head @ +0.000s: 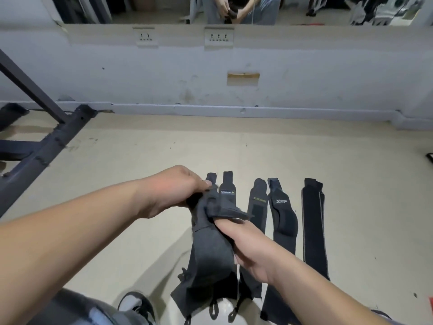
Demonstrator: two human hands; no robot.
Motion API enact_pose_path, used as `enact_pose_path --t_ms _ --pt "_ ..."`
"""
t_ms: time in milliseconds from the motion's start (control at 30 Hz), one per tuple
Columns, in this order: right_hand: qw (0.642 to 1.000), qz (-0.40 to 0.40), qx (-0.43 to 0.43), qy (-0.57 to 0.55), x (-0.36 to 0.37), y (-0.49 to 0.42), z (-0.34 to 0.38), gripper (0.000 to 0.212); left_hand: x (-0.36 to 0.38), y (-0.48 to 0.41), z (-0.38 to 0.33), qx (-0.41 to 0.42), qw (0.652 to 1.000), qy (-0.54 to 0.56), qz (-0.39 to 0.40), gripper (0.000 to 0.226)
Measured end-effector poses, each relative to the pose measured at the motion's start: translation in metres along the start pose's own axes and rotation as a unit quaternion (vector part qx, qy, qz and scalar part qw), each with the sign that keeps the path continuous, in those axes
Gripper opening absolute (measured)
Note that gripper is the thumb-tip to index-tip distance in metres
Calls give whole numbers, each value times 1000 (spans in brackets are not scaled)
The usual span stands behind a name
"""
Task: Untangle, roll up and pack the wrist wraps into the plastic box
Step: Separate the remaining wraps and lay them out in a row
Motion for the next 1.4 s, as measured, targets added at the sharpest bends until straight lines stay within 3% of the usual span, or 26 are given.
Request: enact_pose_path --t_ms 133,233,333,467,600,767,833,933,1000,1100,1200,1300,1400 --pt "1000 16 -4 1 -7 5 -4 47 -2 0 -1 3 998 -52 -37 38" --pt "1000 19 -7 -20 -14 7 -8 35 -4 -4 4 -11 997 -56 -53 38" --pt "999 34 -29 -21 -20 7 -4 26 -9 0 10 5 992 -111 -50 13" --pt "998 37 -60 -2 -26 2 7 42 -14 -1 21 36 980 -189 -46 15" --pt "995 45 -86 13 -26 -1 16 29 -17 -7 17 81 957 -243 -133 32" --pt "996 62 -60 -1 -27 3 23 12 -35 -11 14 61 926 -251 -276 18" --pt "998 28 -43 -47 -25 6 26 25 -42 -11 20 33 936 -239 -254 19" --pt "988 -70 -28 -136 -24 5 31 54 -29 -6 23 59 961 -244 -116 15" --pt "983 -69 -57 -163 -21 0 36 67 -7 3 16 91 967 -230 -52 34" --pt "978 -39 -55 -200 -13 -6 37 61 25 14 -3 150 973 -178 -4 57" --pt "970 -29 -27 -240 1 -10 29 48 40 17 -12 180 977 -116 8 41" --pt "950 -38 -51 -305 12 -7 35 39 44 12 -13 191 978 -85 -18 38" --pt "949 -16 -59 -309 6 -5 41 68 46 9 -18 209 974 -83 -22 16"
Point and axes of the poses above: each hand's wrist, its own y-axis away from the middle knuckle, its own x-axis out of the palm, z = x × y, the point moved 1 cm from there along -y, towards the middle knuckle, and after that the axes turned 7 degrees about -x, right-handed, at the moved point
